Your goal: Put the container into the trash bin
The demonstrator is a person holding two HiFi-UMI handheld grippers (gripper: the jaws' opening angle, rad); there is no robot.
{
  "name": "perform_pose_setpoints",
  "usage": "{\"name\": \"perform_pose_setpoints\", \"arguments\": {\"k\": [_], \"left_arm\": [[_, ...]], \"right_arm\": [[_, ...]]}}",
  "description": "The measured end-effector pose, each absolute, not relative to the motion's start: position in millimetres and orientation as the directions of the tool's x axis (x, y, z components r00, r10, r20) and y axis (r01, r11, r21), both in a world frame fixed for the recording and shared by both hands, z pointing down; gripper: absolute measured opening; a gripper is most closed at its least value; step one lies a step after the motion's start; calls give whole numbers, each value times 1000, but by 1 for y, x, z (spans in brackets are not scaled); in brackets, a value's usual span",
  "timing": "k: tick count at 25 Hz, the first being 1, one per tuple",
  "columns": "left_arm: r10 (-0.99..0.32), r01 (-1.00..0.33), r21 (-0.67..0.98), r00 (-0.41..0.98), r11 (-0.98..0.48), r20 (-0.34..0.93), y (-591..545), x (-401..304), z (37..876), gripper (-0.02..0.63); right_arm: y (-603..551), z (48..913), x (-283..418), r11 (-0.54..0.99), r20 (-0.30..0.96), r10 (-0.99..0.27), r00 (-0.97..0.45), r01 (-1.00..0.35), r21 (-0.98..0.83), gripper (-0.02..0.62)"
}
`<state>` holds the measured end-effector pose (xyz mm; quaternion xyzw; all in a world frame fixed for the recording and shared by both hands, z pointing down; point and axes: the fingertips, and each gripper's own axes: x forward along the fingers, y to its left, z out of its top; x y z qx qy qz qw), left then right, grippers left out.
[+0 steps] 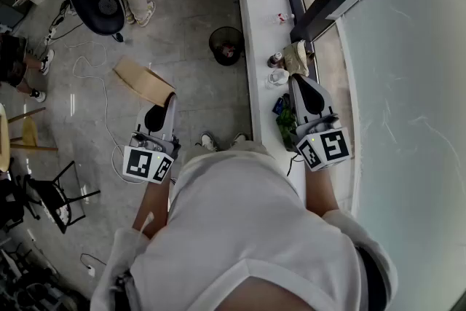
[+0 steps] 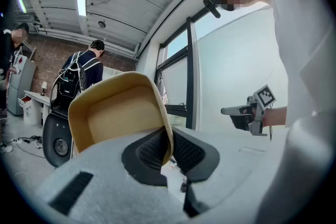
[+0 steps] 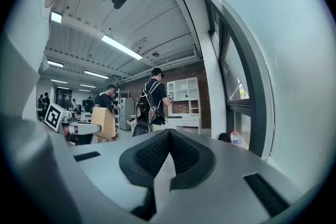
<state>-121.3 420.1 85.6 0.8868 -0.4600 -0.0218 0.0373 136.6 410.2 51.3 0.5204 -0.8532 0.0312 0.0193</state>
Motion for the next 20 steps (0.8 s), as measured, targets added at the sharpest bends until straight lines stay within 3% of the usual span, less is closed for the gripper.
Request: {"name": "perform_pose_setpoints", "arguments": {"k": [10, 13, 20], "left_arm": [[-824, -821, 90, 566, -564, 6, 422, -106, 89, 23], [-823, -822, 83, 567, -564, 21, 423, -103, 92, 23], [-836, -836, 95, 546, -540, 53, 400, -123, 106, 23]], "right_arm": [[410, 54, 148, 511, 9, -856, -516, -850, -130, 2], [406, 65, 144, 520, 26, -852, -524, -850, -81, 2], [377, 83, 122, 529, 57, -838, -542, -835, -154, 2]]}}
